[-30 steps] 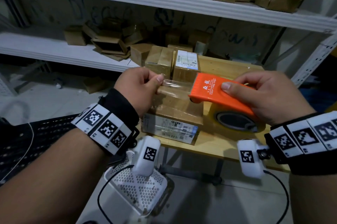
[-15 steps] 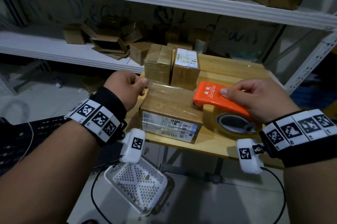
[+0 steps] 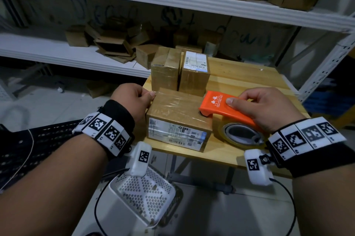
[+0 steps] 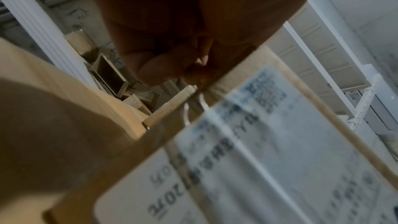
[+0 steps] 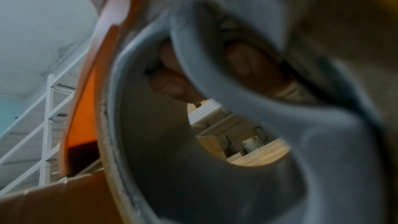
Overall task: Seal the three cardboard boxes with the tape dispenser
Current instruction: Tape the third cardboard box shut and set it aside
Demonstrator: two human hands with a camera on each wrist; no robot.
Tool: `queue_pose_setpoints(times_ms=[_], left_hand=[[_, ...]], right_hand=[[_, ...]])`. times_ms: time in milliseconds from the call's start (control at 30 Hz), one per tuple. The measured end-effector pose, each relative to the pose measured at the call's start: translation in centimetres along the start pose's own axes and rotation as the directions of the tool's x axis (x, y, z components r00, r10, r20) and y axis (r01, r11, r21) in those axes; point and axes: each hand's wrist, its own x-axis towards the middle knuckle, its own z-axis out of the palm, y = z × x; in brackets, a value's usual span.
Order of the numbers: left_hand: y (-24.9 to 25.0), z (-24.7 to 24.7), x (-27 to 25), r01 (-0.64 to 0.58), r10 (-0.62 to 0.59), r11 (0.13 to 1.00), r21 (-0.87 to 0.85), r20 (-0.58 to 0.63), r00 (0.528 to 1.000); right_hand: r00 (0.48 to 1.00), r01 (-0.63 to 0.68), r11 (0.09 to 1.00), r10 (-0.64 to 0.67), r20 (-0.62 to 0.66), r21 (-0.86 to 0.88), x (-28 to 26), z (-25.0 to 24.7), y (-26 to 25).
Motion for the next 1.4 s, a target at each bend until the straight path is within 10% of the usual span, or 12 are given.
queue_pose_setpoints(times_ms=[467, 633, 767, 933, 1400], left_hand=[[-0.4, 0.3, -0.2, 0.06, -0.065, 0.996, -0.067, -0.075, 0.995], [0.1, 0.3, -0.6, -0.19, 0.226, 0.963, 0.191, -0.195, 0.954], [1.9, 0.7, -1.9, -0.381, 0.418, 0.855, 0.352, -0.034, 0.908], [2.3, 2.4, -2.3, -0.345, 0.157, 0.701, 0.624, 0.337, 0.928], [2.0, 2.7, -2.6, -0.329, 0.12, 0.642, 0.692, 0.334, 0.935]], right_hand=[[1.0, -0.013, 0.999, 0.012, 0.014, 0.041, -0.3, 0.2, 0.2], [0.999, -0.019, 0.997, 0.017, 0.032, 0.074, -0.1, 0.7, 0.3], [1.0, -0.006, 0.997, 0.004, 0.028, 0.077, 0.0, 1.3, 0.3], [0.999, 0.024, 0.998, -0.026, 0.025, 0.053, 0.1, 1.5, 0.4], [0.999, 0.02, 0.998, -0.022, 0.039, 0.059, -0.2, 1.4, 1.2]])
